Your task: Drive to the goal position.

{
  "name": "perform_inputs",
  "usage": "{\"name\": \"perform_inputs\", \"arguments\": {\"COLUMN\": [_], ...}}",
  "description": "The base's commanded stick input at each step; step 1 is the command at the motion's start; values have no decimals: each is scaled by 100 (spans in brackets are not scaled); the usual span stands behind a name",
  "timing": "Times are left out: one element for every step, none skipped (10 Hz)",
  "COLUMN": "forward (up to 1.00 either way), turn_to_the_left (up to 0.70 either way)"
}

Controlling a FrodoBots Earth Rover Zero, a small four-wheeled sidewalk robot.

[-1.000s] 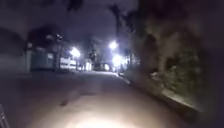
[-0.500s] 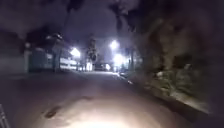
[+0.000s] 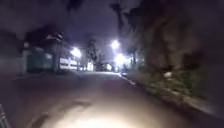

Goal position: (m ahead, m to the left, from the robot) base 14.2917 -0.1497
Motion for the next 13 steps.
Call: {"name": "perform_inputs", "arguments": {"forward": [70, 70, 70, 70, 70, 70, 70, 70, 70, 70, 70, 70, 70], "turn_to_the_left": [-28, 0, -1, -11, -30, -35, -20, 0, 0, 0, 0, 0, 0]}}
